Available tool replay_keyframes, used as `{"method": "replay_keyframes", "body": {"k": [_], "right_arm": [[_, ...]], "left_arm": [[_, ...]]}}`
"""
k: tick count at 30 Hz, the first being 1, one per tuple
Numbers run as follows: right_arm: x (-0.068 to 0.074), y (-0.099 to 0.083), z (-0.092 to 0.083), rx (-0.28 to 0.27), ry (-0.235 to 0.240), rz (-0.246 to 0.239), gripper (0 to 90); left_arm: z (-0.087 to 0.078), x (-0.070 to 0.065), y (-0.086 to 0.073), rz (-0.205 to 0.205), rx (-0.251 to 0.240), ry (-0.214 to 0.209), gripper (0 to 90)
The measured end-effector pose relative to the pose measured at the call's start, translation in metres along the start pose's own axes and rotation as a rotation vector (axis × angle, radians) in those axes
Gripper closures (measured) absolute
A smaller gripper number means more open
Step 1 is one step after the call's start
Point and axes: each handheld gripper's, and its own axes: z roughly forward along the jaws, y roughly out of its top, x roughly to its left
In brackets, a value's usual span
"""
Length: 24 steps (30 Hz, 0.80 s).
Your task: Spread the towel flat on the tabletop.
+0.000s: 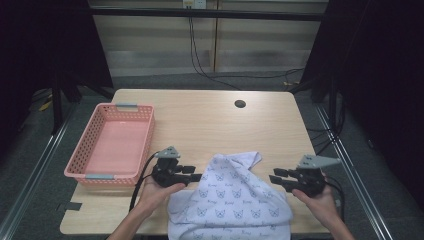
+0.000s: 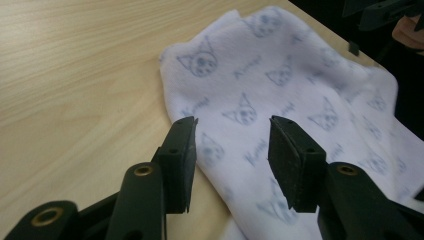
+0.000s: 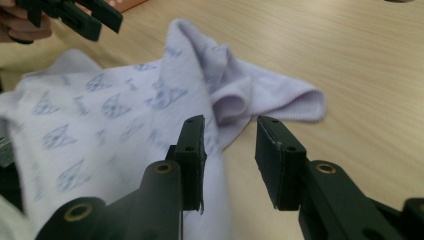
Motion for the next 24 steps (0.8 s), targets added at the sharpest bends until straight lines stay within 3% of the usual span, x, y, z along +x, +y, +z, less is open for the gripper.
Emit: {"method": "replay_keyframes", "body": {"k": [3,6,7,11,13,16,18,19,21,24], "right_arm": [[-0.011,0.013,0.028,0.02,0.012,0.003,61.1],[-0.018,0.022,0.052,0.035,0.027,0.013,58.0],[-0.019,0.024,0.06,0.044,0.032,0.013,56.4],[-0.02,0.024,0.082,0.106,0.034,0.014,51.7],[-0.02,0.02,0.089,0.127,0.066,0.013,51.6],[-0.015,0.016,0.097,0.165,0.108,0.012,58.4],[-0.012,0.015,0.1,0.183,0.11,-0.005,78.9],[-0.012,0.016,0.099,0.167,0.09,-0.009,84.2],[-0.015,0.022,0.092,0.127,0.072,-0.002,86.2],[-0.025,0.041,0.069,0.021,0.01,0.018,86.5]], "left_arm": [[0.018,0.005,0.004,0.005,0.024,0.009,50.6],[0.029,0.005,0.007,0.005,0.053,-0.021,49.3],[0.033,0.004,0.007,0.005,0.071,0.007,48.8],[0.045,0.003,0.002,0.022,0.128,0.017,48.1],[0.048,0.0,0.001,0.044,0.152,0.035,53.9],[0.049,-0.001,0.0,0.063,0.169,0.015,81.6],[0.046,-0.002,0.001,0.073,0.146,0.013,85.2],[0.041,-0.002,0.003,0.07,0.118,0.008,85.6],[0.031,-0.002,0.009,0.064,0.062,0.015,86.0],[0.016,-0.004,0.018,0.073,-0.009,0.022,86.3]]}}
